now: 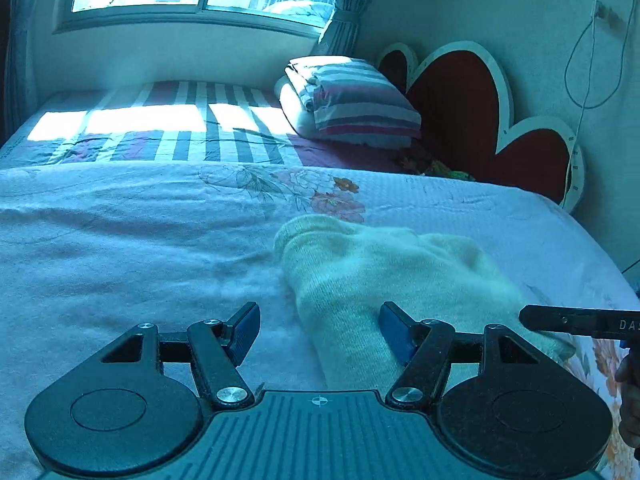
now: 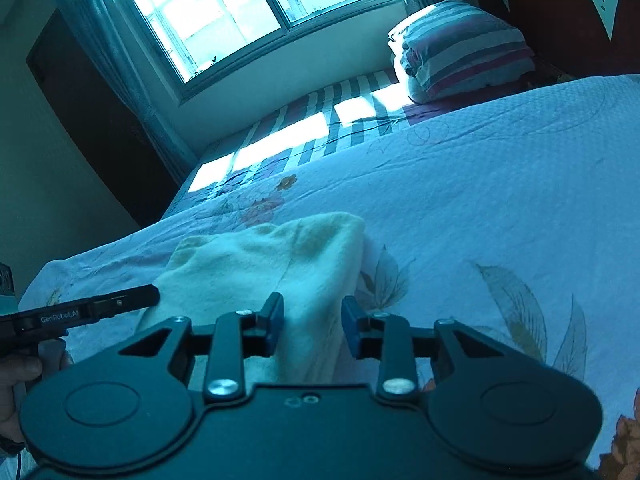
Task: Fold small clothes
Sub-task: 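Release the folded end and open both grippers above the sweater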
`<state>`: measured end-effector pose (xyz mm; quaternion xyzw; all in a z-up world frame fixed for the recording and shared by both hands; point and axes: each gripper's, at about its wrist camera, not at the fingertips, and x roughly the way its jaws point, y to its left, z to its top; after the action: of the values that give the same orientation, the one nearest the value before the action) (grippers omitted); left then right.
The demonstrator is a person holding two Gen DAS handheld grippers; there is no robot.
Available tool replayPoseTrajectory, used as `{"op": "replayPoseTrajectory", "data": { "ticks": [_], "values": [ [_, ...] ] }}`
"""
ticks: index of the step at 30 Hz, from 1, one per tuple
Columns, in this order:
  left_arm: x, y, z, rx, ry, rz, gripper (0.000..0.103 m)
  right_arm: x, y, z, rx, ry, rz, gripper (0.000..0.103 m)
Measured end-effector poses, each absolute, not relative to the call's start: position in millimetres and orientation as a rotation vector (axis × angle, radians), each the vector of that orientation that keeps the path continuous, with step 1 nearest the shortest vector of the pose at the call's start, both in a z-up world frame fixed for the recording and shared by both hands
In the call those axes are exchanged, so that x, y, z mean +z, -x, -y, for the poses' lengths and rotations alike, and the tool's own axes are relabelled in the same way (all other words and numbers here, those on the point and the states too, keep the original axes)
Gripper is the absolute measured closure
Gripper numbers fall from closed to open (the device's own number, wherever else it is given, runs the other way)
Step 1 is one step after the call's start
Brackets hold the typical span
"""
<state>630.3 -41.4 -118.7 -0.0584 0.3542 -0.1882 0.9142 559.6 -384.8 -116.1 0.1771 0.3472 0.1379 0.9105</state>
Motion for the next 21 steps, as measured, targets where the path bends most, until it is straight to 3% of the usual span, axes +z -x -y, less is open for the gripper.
{"op": "replayPoseTrajectory", "data": {
  "ticks": [9, 21],
  "values": [
    [-131, -630, 40, -0.369, 0.171, -0.743, 0.036, -136, -563, 382, 0.279, -0.386, -0.770, 0.060],
    [-106, -588, 38, -0.389, 0.145, -0.733, 0.036, -114, -534, 383, 0.320, -0.405, -0.737, 0.060]
  ]
}}
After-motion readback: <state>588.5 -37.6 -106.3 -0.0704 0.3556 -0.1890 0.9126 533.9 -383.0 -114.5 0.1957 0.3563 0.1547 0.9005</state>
